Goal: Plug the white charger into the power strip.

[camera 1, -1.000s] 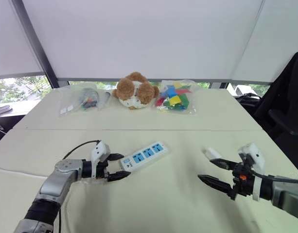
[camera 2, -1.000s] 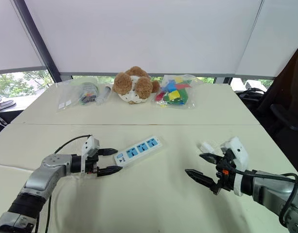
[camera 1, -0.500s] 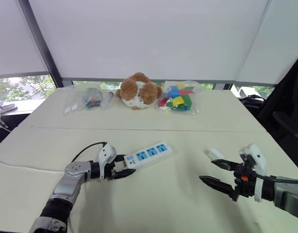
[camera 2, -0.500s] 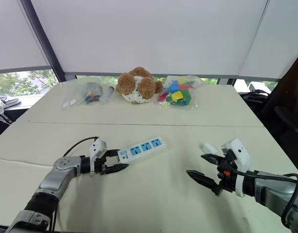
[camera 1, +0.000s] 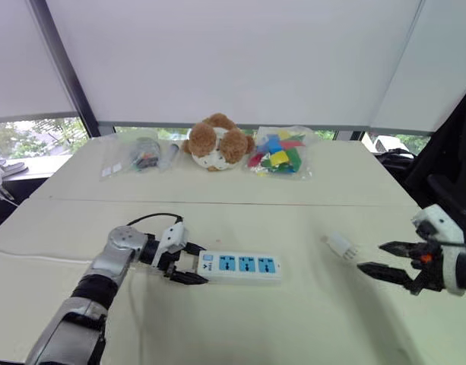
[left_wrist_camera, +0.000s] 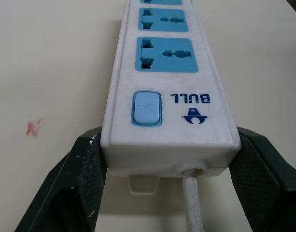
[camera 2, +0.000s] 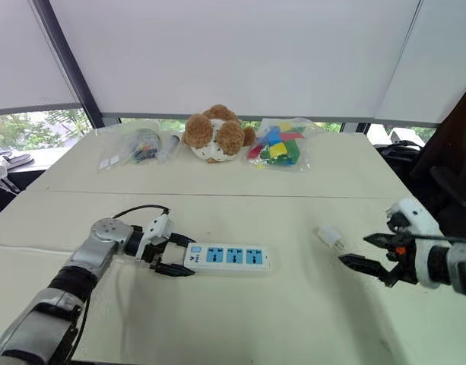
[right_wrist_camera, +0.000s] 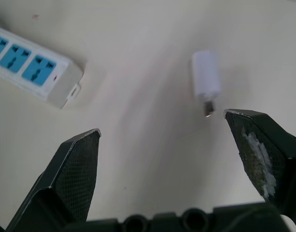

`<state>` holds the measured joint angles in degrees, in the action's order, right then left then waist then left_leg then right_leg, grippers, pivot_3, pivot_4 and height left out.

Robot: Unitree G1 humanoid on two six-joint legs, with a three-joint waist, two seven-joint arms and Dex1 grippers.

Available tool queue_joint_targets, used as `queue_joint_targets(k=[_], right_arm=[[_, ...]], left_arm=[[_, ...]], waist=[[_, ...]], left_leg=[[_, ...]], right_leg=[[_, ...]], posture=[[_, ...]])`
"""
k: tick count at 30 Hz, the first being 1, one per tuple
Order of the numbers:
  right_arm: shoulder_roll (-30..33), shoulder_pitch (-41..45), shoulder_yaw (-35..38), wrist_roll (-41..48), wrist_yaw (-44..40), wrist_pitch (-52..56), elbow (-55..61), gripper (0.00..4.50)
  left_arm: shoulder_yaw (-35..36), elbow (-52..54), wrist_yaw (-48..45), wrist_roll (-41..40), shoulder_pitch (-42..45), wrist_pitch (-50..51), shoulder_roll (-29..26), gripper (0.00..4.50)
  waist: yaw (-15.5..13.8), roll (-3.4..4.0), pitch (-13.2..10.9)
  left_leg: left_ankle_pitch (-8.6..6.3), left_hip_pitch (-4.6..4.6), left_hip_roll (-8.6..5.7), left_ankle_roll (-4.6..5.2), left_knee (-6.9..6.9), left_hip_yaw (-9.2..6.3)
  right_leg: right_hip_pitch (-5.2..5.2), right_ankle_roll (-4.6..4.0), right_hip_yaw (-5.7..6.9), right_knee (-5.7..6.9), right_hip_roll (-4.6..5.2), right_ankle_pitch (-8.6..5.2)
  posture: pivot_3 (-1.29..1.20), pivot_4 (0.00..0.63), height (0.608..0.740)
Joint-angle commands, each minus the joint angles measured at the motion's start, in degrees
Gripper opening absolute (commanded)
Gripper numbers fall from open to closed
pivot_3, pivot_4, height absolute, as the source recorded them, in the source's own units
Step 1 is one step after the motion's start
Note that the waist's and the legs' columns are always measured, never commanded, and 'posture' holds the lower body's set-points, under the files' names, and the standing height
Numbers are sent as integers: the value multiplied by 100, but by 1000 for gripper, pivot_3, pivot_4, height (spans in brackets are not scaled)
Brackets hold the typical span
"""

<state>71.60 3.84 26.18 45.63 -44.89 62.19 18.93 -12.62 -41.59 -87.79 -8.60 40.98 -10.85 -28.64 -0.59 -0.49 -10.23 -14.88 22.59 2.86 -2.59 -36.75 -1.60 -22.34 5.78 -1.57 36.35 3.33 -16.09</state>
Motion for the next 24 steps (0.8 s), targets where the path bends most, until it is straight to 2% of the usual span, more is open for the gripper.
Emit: queue_joint_targets(k=[1,5,8,12,16,19,24], right_arm=[[381,1136,-1297,-630,-259,-118,-926,4500],[243,2682,-2843,-1495,-1191,-638,-1959,4500],[-376,4389,-4397,-2773,-2039,-1049,-3540,4500],[-1246,5981,-5549,-4081,-2813,-1716,-5674,4500],[-1956,6894,-6115,-4950,-3453,-2246,-7325,4500],[-2443,7344,-6249,-5442,-3528,-2549,-8276,4500],[-2855,7632,-6226,-5948,-3805,-2797,-8967,4500]], left_arm=[[-185,-158,-13,244,-1,-303,189,3008],[-256,-159,-13,389,-151,-516,222,3008],[-278,-129,12,417,-275,-612,228,3008],[-279,-19,157,421,-355,-560,331,3008],[-272,54,295,423,-447,-524,415,3008],[-246,135,460,404,-563,-488,491,3008],[-231,332,657,400,-781,-438,531,3008]], waist=[[8,1,0],[-5,13,6],[28,27,12],[-22,49,17],[-51,67,21],[-55,76,24],[-50,117,48]], left_leg=[[-5,5,1,9,-15,0],[-7,50,-3,13,-39,-2],[-7,60,-5,12,-46,0],[-7,63,-7,12,-46,3],[-6,76,-16,11,-44,3],[-6,77,-22,10,-45,5],[1,73,-34,-2,-52,4]], right_leg=[[-1,0,0,0,0,0],[-26,17,0,0,4,9],[-34,23,0,-3,5,13],[-38,27,-2,0,6,15],[-43,50,0,0,13,27],[-41,50,0,0,19,27],[-31,55,-1,2,29,29]], posture=[[0,150,739],[0,150,739],[0,150,739],[0,150,739],[0,150,739],[0,150,739],[0,150,739]])
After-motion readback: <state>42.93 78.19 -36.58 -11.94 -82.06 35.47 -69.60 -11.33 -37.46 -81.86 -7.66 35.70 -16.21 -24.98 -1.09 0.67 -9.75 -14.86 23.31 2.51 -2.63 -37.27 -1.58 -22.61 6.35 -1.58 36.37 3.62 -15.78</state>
